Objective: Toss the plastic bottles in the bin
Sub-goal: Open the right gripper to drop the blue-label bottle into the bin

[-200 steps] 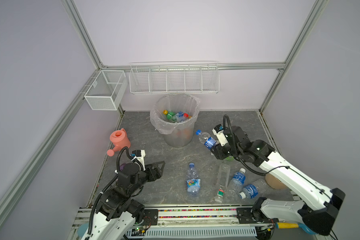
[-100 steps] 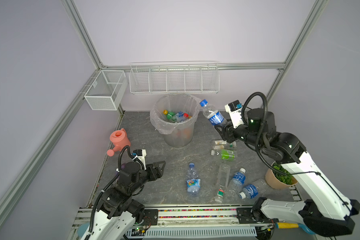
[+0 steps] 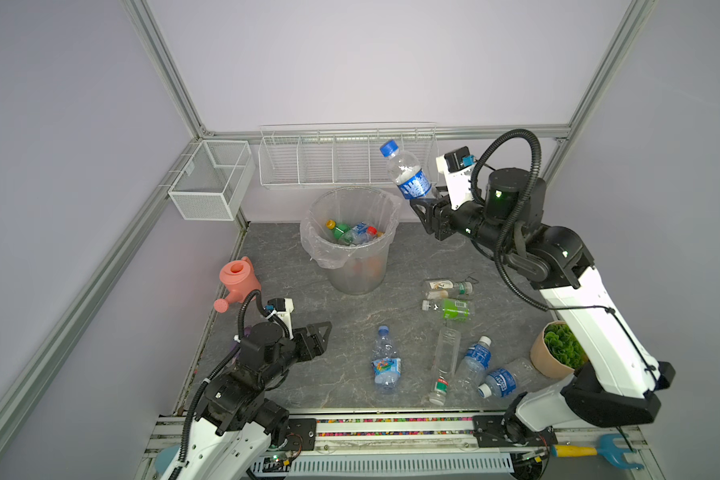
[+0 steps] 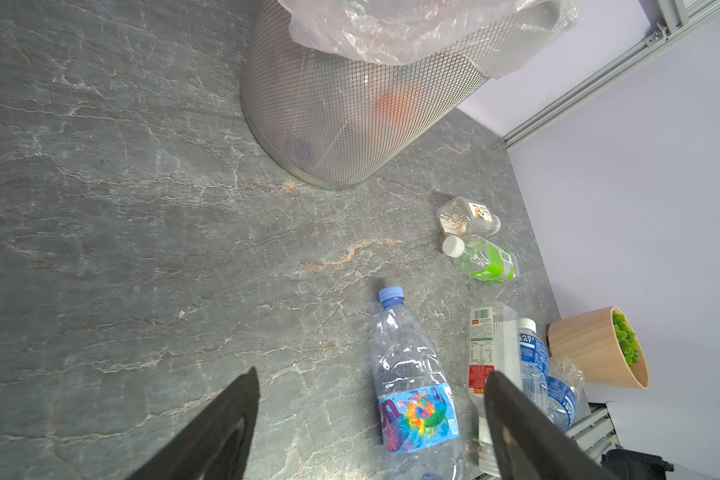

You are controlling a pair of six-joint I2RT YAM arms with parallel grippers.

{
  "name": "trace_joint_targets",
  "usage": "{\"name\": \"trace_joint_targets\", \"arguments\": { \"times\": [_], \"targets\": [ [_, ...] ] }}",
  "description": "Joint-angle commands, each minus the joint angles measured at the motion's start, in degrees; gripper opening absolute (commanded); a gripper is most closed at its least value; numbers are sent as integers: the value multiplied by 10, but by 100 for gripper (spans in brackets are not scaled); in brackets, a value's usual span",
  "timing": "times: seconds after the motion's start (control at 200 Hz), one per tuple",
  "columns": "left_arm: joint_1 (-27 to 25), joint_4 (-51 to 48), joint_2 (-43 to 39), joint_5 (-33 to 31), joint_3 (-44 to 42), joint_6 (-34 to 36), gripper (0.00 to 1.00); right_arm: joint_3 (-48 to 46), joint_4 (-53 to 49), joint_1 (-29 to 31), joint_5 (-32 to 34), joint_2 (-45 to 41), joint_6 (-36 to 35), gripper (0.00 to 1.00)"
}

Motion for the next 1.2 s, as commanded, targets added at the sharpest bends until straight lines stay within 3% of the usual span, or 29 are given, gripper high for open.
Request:
{"name": "trace_joint_targets", "arguments": {
  "times": [0.0, 0.24, 0.33, 0.38, 0.435, 0.55, 1.195],
  "targets": [
    [-1, 3, -6, 0, 9, 0, 84, 26, 26, -5, -8, 40, -17, 52],
    [-1, -11, -19, -1, 9, -2, 84, 152, -31, -14, -42, 198, -6, 54],
    [-1, -20, -31, -5, 9, -2, 84, 238, -90, -18, -50, 272, -2, 57],
    [-1, -26, -37, -7, 9, -3, 84, 283, -130, -18, -51, 303, -1, 64],
    [-1, -32, -45, -11, 9, -3, 84, 308, -163, -18, -47, 323, 2, 82],
    [-1, -30, -52, -10, 6, -7, 84, 274, -151, -19, -48, 301, 7, 100],
    [-1, -6, -19, 11, 11, -4, 86, 94, -71, -20, -30, 140, 5, 97]
  ]
}}
